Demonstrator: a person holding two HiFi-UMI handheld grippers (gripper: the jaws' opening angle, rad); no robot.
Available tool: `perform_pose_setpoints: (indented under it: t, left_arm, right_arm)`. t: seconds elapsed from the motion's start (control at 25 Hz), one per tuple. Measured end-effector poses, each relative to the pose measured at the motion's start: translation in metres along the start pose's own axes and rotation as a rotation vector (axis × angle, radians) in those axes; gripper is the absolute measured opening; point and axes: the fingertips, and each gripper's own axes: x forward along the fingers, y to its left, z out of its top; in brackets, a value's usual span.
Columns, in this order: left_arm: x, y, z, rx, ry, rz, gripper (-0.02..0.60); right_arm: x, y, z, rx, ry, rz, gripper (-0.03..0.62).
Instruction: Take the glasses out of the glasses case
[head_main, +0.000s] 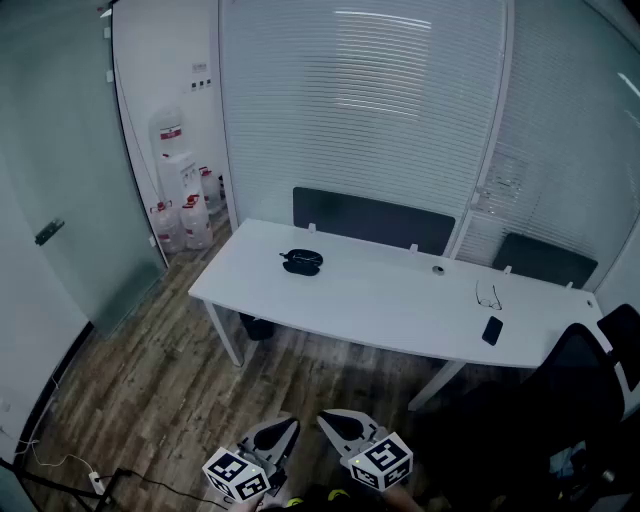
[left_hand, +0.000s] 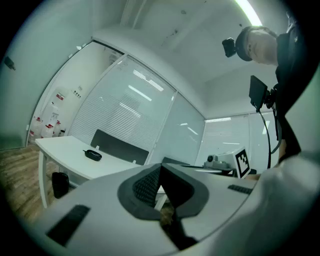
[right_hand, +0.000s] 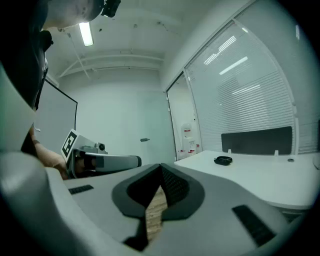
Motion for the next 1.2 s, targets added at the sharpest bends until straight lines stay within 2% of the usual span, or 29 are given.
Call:
perform_pose_setpoints:
  t: [0.28, 0.4, 0.84, 1.2]
  left_arm:
    - [-0.009, -0.001, -0.003, -0.013, -0.001, -0.023, 0.003]
    - [-0.012, -0.001, -0.006, -0.021, 0.000, -0.031, 0.003]
    - [-0.024, -0.004, -0.010, -0.029, 0.011, -0.076, 0.003]
    - [-0.030, -0.009, -0.016, -0.034, 0.030, -0.097, 0.003]
  right_arm:
    - [-0.001, 0.006, -0.001, 0.050, -0.024, -0.008, 0.017]
    - [-0.002, 0.014, -0.004, 0.029, -0.008, 0.013, 0.016]
    - [0.000, 0.029, -0.014, -0.014, 0.031, -0.028, 0.017]
    - [0.003, 0.036, -0.029, 0.004, 0.076, -0.054, 0.018]
